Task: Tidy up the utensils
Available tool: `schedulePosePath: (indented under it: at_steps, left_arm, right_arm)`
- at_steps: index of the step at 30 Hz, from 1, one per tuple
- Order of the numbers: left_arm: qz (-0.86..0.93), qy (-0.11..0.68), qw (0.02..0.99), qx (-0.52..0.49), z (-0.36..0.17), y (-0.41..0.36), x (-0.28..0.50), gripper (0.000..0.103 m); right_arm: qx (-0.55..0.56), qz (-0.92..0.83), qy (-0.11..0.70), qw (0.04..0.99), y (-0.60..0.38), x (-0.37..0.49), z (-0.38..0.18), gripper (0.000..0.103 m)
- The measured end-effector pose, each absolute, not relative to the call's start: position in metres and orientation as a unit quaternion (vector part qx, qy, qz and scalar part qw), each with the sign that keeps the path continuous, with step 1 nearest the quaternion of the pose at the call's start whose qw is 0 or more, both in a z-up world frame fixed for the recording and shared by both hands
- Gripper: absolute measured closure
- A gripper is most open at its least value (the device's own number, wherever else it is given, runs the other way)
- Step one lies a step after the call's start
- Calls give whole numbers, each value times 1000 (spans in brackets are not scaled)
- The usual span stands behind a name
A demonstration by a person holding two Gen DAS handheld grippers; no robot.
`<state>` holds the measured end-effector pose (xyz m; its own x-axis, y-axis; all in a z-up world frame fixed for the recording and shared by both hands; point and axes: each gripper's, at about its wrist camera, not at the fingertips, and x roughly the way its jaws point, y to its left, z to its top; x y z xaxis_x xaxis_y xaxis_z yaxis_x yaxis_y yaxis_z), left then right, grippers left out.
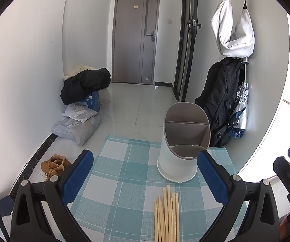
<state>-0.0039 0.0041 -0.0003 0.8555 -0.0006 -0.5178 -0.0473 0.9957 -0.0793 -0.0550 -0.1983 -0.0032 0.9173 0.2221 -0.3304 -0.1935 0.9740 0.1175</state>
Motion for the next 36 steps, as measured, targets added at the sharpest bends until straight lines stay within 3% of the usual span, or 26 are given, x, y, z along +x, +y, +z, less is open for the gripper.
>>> schedulePosePath:
  at_steps: [36]
  left_arm:
    - [13,274,960,-52,1,7,-2,3]
  right_arm:
    - [37,105,172,979,-193,-58,-7,0]
